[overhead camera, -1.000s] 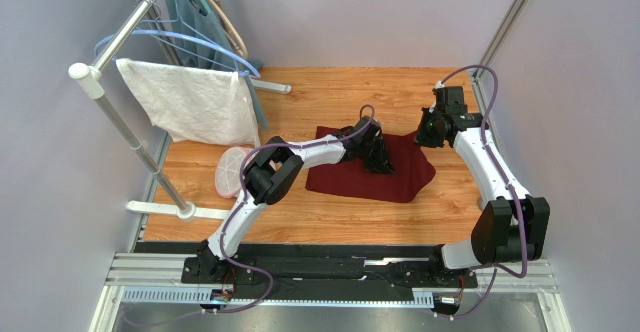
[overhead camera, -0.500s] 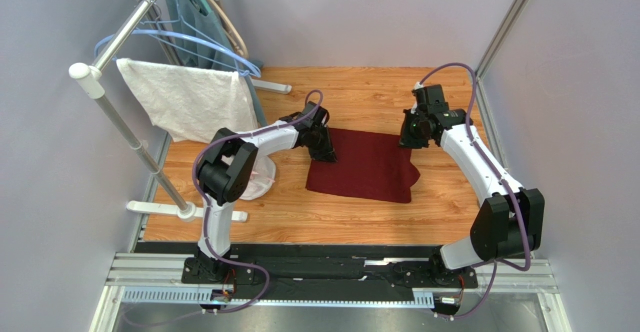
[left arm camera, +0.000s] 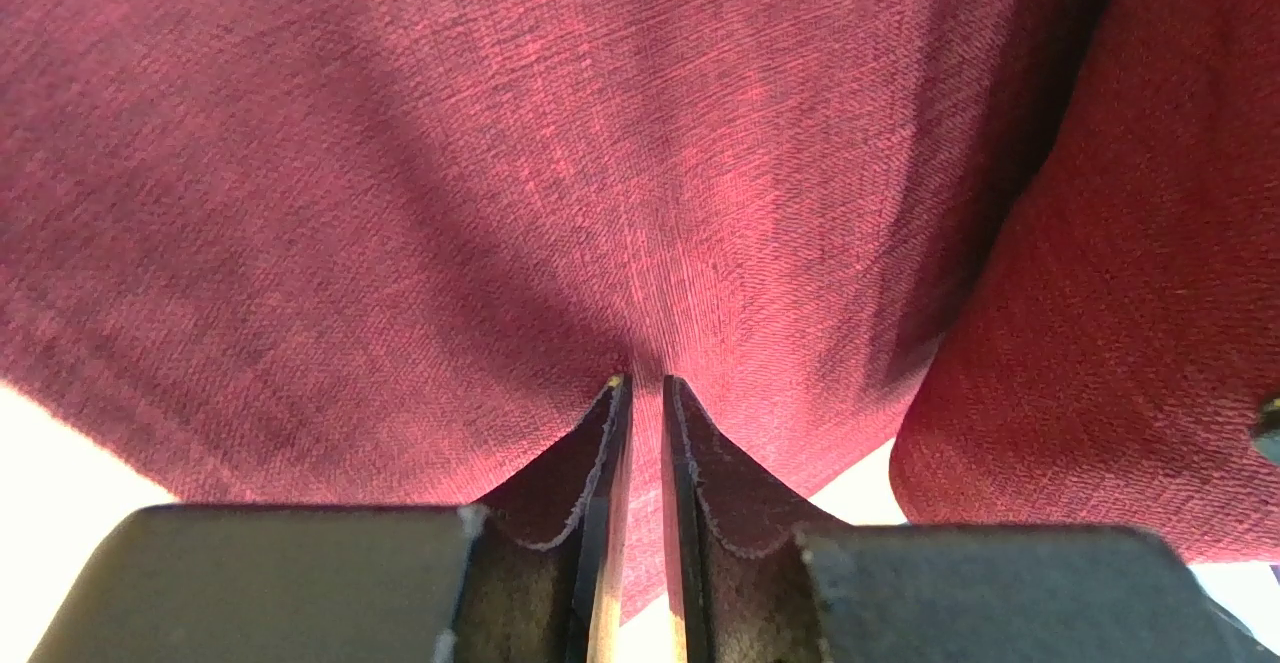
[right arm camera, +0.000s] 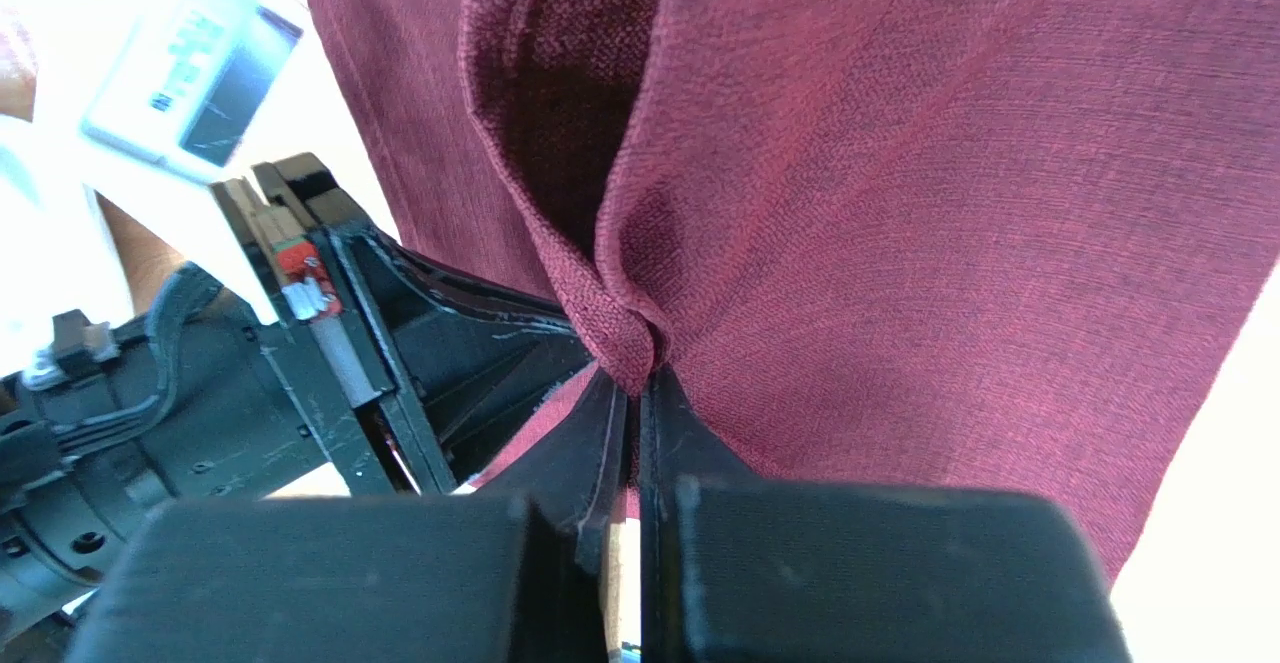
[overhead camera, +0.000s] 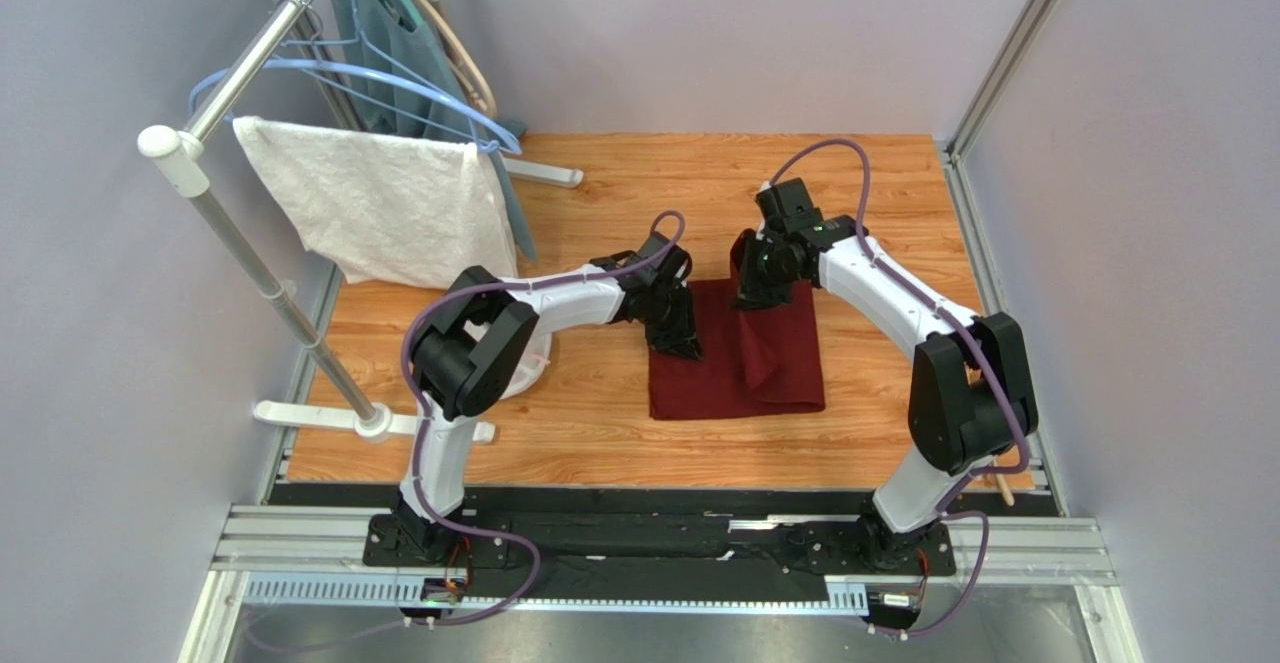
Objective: Fold the napkin into a case and place the utensils inside
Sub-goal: Fold the rectangle-folded napkin at the center of the board.
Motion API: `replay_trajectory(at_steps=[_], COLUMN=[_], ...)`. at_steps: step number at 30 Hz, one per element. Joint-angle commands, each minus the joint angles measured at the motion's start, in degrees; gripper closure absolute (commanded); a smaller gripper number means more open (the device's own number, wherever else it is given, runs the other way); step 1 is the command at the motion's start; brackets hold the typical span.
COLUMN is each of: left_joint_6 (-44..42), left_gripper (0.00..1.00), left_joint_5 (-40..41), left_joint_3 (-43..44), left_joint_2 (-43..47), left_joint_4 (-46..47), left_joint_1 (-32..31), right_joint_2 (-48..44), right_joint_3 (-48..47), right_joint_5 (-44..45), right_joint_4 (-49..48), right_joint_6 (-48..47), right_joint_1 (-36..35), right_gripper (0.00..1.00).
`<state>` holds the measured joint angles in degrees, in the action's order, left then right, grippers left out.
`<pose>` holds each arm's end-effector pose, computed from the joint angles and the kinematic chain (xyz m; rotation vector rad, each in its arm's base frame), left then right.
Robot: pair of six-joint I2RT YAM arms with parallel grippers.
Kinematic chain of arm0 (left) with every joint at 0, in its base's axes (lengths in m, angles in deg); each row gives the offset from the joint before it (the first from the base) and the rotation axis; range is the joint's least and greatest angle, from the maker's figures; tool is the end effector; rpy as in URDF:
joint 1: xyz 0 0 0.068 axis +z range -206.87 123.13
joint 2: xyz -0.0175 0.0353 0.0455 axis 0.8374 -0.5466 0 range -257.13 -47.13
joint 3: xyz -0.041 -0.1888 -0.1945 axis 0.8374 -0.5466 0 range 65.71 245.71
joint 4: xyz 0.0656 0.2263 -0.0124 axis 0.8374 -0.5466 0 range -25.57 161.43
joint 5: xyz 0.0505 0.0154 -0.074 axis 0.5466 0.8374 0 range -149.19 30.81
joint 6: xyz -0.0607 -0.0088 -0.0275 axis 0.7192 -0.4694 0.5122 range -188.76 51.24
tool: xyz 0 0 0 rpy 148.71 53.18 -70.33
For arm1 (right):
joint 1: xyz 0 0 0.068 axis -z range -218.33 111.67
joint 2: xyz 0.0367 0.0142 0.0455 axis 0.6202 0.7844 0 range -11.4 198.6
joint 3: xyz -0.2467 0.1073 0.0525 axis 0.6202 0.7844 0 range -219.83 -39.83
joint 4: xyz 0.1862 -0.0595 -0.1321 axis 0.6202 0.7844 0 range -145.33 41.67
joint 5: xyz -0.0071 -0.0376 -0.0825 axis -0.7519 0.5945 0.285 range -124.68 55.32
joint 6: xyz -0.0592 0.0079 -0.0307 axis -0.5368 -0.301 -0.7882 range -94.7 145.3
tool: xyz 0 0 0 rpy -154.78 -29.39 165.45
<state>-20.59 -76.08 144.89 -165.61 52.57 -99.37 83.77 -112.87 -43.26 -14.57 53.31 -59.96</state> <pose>0.2983 -0.2946 0.1490 -0.0201 2.8303 -0.8688 0.3001 0.1275 0.2383 0.1030 2.7354 0.4634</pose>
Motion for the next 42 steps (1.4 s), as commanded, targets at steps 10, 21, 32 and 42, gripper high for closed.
replay_trajectory(at_steps=[10, 21, 32, 42], left_joint_6=[-4.5, -4.9, -4.6, -3.2], left_gripper=[0.79, 0.83, 0.83, 0.83], left_joint_5=[8.1, 7.2, 7.7, 6.6], left_joint_3=[-13.8, -15.9, -18.3, -20.2], left_joint_2=[14.5, 12.5, 14.6, 15.2], left_joint_4=[-2.4, 0.0, 0.6, 2.4], left_joint_1=[3.3, 4.1, 4.0, 3.9], right_joint_2=[1.1, -0.7, 0.8, 3.8], right_joint_3=[0.9, 0.4, -0.7, 0.2], right_joint_5=[-2.8, -3.3, -5.3, -6.5], right_joint_4=[-4.0, -3.6, -5.8, -10.4], right_joint_6=[1.3, 3.4, 7.7, 13.6], right_joint_1=[-2.4, -5.3, -8.1, -9.1], right_gripper=[1.0, 1.0, 1.0, 1.0])
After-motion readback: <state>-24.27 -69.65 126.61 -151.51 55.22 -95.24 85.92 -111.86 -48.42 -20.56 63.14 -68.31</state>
